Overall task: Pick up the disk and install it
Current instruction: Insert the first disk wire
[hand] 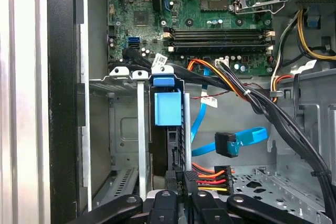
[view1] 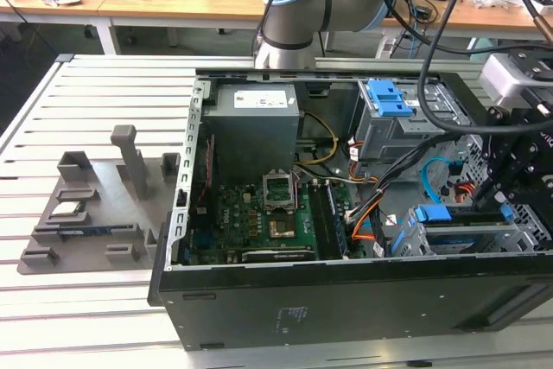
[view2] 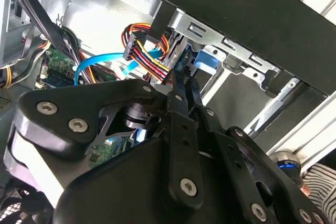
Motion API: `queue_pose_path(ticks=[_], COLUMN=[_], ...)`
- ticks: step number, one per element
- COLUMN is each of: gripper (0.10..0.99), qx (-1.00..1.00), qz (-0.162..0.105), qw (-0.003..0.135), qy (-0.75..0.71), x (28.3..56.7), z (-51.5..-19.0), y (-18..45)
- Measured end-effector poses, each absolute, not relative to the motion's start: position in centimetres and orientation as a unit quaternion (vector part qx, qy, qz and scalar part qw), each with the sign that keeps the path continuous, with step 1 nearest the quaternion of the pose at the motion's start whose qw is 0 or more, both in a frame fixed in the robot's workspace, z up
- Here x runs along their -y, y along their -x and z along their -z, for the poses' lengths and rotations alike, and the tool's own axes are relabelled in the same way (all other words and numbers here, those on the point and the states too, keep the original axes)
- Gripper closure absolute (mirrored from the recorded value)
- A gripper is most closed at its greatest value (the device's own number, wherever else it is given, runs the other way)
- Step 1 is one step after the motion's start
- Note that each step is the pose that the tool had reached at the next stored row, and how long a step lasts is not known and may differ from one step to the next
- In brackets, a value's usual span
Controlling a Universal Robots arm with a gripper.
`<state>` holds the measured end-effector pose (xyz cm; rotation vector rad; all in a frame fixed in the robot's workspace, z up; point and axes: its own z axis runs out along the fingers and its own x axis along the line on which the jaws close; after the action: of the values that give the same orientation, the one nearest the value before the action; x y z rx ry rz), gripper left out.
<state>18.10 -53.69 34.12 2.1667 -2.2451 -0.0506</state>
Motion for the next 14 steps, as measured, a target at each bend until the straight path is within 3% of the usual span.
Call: queue_pose_path(ticks=[13, 14], gripper=[0.906, 0.843], qx=[0.722, 0.722], qz=[0.015, 0.015], qw=[0.011, 0.012], qy=[-0.691, -0.691], x=[53.75, 53.75], z=[-33.69, -33.73], y=[-18.1, -18.1])
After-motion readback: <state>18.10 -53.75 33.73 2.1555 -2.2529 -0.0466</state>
